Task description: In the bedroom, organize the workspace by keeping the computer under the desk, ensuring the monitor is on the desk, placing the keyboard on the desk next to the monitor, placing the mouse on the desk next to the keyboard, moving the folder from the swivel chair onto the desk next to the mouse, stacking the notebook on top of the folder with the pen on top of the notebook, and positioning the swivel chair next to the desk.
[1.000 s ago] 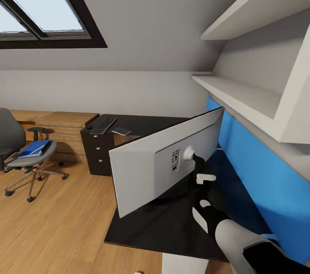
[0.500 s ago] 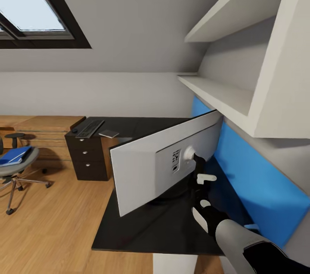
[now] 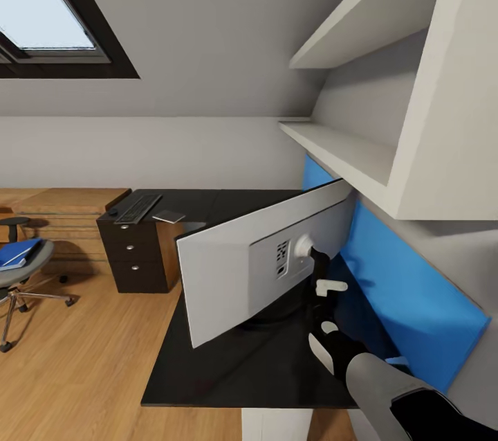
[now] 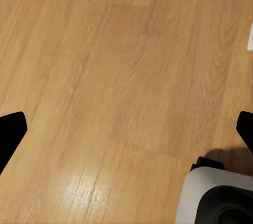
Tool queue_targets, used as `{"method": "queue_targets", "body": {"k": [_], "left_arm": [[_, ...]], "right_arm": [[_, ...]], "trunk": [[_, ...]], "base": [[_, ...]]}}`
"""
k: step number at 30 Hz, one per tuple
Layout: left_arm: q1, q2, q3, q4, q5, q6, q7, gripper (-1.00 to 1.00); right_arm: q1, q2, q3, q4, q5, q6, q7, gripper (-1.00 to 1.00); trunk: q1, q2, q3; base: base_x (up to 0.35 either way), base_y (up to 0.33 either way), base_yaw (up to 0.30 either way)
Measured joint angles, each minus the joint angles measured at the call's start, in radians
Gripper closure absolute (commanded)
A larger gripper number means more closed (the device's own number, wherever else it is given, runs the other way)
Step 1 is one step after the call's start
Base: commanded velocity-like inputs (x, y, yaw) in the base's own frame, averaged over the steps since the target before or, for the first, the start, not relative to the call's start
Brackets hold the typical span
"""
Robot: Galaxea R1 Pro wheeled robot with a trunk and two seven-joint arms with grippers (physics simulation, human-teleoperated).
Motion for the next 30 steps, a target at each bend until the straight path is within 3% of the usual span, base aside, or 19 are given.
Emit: {"method": "queue_targets", "body": {"k": [22,30], "left_arm": [[0.000,0.000,0.000,0.000,0.000,-0.001,0.000,-1.00],[0.000,0.000,0.000,0.000,0.000,-0.001,0.000,-1.00]], "right_arm": [[0.000,-0.001,0.002,0.003,-0.002,-0.003,0.000,1.00],[0.000,-0.001,0.002,0.003,-0.001,-0.002,-0.001,1.00]], "trunk": [[0.000,0.000,0.000],[-0.001,0.000,0.000]], "base": [[0.001,0.000,0.000],[0.211,0.000,0.000]]}}
